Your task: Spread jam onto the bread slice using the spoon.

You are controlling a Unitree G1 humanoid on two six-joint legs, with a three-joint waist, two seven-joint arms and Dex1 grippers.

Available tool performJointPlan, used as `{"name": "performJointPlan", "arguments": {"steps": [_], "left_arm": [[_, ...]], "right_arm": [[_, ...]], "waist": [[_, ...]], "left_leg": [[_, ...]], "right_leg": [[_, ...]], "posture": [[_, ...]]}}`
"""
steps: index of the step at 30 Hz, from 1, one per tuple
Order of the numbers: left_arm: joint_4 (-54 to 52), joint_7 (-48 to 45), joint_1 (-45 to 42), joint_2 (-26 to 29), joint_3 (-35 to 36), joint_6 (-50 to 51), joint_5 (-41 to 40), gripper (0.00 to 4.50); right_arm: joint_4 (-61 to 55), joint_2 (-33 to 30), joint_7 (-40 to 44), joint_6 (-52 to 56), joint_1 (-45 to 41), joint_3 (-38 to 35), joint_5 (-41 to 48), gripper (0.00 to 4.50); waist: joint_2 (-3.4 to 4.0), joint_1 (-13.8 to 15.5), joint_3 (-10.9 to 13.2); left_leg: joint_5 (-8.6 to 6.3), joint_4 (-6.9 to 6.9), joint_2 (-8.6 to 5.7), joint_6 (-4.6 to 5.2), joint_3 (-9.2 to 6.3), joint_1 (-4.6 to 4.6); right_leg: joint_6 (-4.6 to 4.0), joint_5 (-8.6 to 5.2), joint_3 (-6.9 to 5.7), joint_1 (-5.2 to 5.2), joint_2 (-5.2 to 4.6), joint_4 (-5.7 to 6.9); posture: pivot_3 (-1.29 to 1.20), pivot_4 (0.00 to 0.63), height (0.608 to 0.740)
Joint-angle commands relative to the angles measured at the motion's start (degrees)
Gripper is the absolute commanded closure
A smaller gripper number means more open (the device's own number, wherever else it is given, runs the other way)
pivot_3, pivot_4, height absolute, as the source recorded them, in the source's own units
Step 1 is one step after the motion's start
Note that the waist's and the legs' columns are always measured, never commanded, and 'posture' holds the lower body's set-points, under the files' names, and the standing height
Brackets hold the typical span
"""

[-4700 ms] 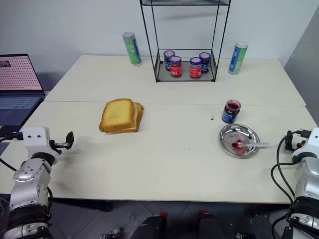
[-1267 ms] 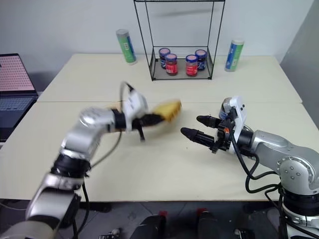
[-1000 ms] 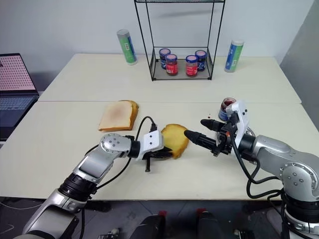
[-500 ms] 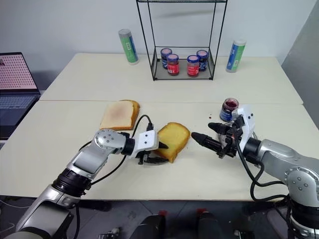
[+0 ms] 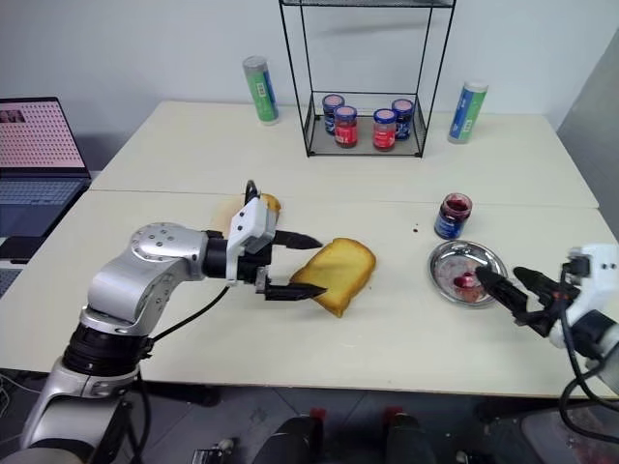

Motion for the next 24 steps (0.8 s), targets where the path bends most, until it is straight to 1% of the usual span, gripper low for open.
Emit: {"name": "performJointPlan", "arguments": {"steps": [1, 3, 6, 9, 14, 18, 24], "left_arm": [[-1.7, 4.2, 0.4, -3.9, -2.9, -3.1, 1.7, 0.01], [-0.7, 6.5, -0.2, -7.1, -3.9, -4.0, 2.2, 0.01], [2.0, 8.4, -1.2, -11.4, -7.3, -7.7, 5.0, 0.01], [2.8, 9.1, -2.0, -13.0, -8.4, -8.4, 5.7, 0.01], [2.8, 9.4, -2.3, -13.0, -8.3, -8.4, 5.9, 0.01], [1.3, 9.8, -1.6, -12.0, -7.9, -7.3, 5.8, 0.01], [-0.6, 11.3, -1.3, -11.9, -8.2, -5.8, 5.4, 0.01]], "right_arm": [[0.9, 2.9, -4.0, -2.0, 1.7, -3.6, 3.9, 0.00], [2.5, 5.0, -6.4, -3.2, 1.9, -3.3, 3.3, 0.00], [7.9, 11.4, -13.9, -6.3, -2.6, -2.0, 5.3, 0.00], [10.6, 14.4, -16.6, -7.6, -5.9, -0.5, 6.6, 0.00], [17.6, 18.7, -22.0, -11.1, -11.4, 0.3, 7.7, 0.00], [20.8, 20.1, -22.6, -12.5, -13.5, 1.1, 7.9, 0.00], [24.3, 21.1, -23.3, -14.2, -16.7, 2.2, 8.3, 0.00]], "waist": [[0.02, -0.4, 0.0], [0.02, -0.4, 0.0], [0.00, -0.3, 0.0], [0.10, -0.4, -0.1], [0.17, -0.4, -0.1], [0.21, -0.4, -0.1], [0.24, -0.4, -0.1]], "left_leg": [[0.00, -0.01, -0.02, 0.00, 0.02, 0.03], [0.00, -0.03, -0.03, 0.00, 0.05, 0.05], [0.00, 0.01, -0.03, 0.00, 0.02, 0.04], [0.00, -0.01, -0.05, -0.01, 0.08, 0.06], [0.00, -0.03, -0.06, 0.00, 0.07, 0.03], [0.00, -0.03, -0.05, -0.01, 0.05, 0.01], [0.00, -0.03, -0.06, 0.00, 0.06, 0.02]], "right_leg": [[0.00, 0.00, 0.01, 0.00, 0.06, 0.00], [-0.01, 0.00, 0.04, -0.01, 0.12, 0.02], [-0.01, 0.00, 0.01, 0.06, 0.09, -0.02], [-0.01, 0.00, 0.08, 0.02, 0.07, 0.01], [-0.01, 0.00, 0.10, -0.05, 0.08, 0.03], [-0.01, 0.00, 0.09, -0.05, 0.08, 0.03], [-0.02, 0.00, 0.12, -0.06, 0.09, 0.03]], "posture": [[0.00, 0.150, 0.740], [0.00, 0.150, 0.740], [0.00, 0.150, 0.740], [0.00, 0.150, 0.740], [0.00, 0.150, 0.740], [0.00, 0.150, 0.740], [0.00, 0.150, 0.740]]}}
